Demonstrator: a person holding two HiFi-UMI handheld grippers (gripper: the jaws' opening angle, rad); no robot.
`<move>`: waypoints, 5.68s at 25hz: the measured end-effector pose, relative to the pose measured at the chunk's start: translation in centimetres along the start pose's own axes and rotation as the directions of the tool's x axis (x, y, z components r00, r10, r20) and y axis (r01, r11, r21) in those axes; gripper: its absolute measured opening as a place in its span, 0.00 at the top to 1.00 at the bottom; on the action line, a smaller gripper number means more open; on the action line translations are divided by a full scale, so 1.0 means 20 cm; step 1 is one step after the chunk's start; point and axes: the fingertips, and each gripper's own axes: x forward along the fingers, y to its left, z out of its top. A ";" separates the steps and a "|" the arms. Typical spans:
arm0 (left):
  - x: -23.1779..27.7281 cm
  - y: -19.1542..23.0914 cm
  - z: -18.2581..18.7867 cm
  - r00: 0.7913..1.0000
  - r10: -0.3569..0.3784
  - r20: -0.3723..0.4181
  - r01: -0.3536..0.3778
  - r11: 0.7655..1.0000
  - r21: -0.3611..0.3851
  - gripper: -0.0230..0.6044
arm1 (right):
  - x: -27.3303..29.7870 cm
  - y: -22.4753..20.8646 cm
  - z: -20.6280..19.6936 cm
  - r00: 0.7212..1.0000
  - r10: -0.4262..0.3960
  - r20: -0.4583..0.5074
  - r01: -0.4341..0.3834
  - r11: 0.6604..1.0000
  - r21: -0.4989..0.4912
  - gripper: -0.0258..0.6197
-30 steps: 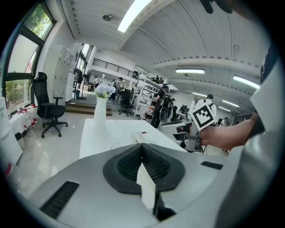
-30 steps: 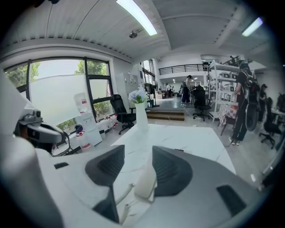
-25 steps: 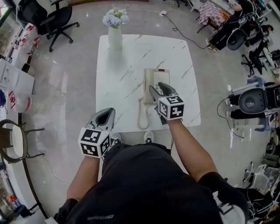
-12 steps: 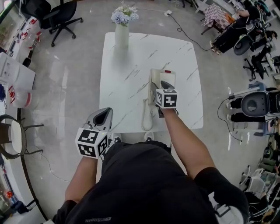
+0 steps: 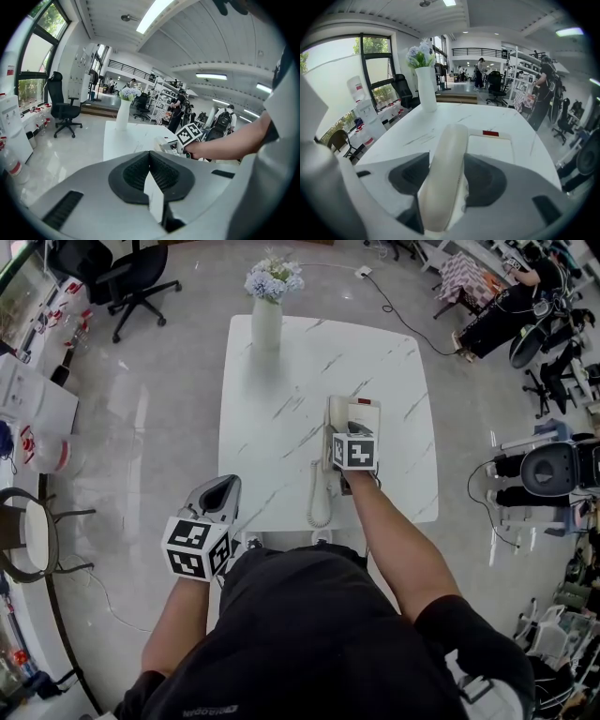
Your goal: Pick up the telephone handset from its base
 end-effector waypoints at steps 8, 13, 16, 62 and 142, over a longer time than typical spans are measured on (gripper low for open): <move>0.01 0.01 0.01 1.000 0.008 -0.007 -0.008 1.000 -0.011 0.96 | 0.06 -0.02 -0.01 0.997 -0.020 -0.073 0.024 0.998 0.050 0.60; 0.00 0.04 0.01 1.000 0.022 -0.003 -0.022 0.999 -0.027 0.96 | 0.09 -0.02 -0.02 0.996 0.008 -0.091 0.003 0.993 0.116 0.60; 0.01 0.05 0.00 0.999 0.033 -0.010 -0.033 0.999 -0.036 0.96 | 0.10 -0.03 -0.02 0.996 0.002 -0.091 0.009 0.993 0.117 0.60; 0.18 -0.46 0.14 0.992 -0.124 -0.012 0.124 0.986 0.112 0.96 | -0.79 -0.08 0.24 0.941 0.228 0.250 -0.293 0.918 0.266 0.61; 0.19 -0.64 0.24 0.990 -0.141 0.017 0.135 0.974 0.181 0.96 | -1.37 -0.20 0.02 0.846 0.196 0.496 -0.252 0.966 0.049 0.61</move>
